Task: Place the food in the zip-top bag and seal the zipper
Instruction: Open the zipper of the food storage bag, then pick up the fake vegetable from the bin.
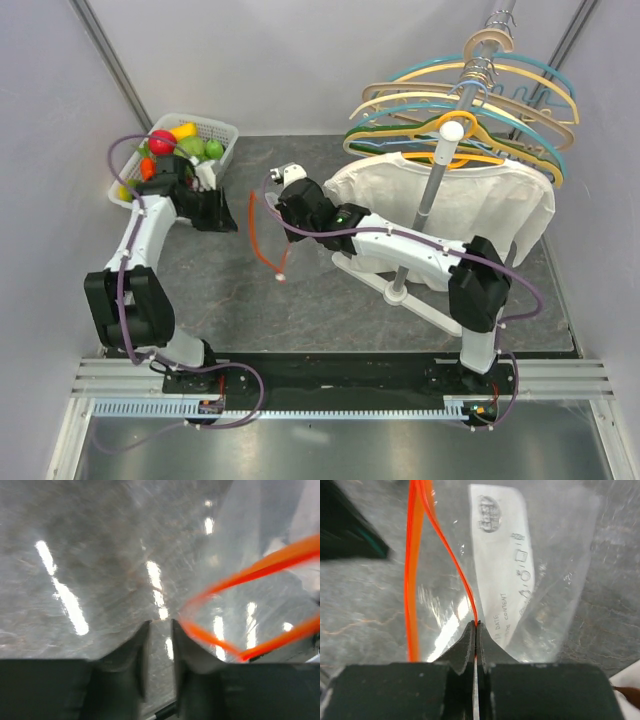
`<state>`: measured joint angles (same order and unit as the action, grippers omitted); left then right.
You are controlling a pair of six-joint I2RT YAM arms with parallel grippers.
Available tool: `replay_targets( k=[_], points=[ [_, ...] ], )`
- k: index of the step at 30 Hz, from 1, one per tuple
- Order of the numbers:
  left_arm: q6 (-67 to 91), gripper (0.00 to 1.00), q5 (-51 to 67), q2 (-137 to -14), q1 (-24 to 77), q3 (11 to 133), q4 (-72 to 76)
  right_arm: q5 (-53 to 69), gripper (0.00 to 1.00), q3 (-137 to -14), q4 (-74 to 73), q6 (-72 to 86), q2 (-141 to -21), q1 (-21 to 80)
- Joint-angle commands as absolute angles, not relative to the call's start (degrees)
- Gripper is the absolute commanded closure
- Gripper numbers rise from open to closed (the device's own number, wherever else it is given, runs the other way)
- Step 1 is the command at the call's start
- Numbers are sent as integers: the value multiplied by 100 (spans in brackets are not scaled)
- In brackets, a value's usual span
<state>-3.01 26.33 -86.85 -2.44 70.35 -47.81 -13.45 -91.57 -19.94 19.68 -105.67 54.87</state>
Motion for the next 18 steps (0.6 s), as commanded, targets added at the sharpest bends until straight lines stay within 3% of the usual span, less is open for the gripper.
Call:
replay_targets(
  k=[1, 5, 11, 18],
  points=[
    [-816, 52, 3776, -8736, -1212, 8005, -5009, -1205, 100, -9448, -1425, 2083, -10731, 5362],
    [-993, 28, 3736, -8788, -1441, 8682, -4975, -1037, 100, -9597, -1275, 2136, -10951, 5256],
    [-361, 32, 3436, -9517, -2012, 9790, -4167, -826, 100, -9615, -1055, 2311, -11206, 5116],
    [-1632, 35, 3989, -10659, -2303, 10810, -4174, -695, 100, -9677, -967, 2426, -11303, 5063]
  ],
)
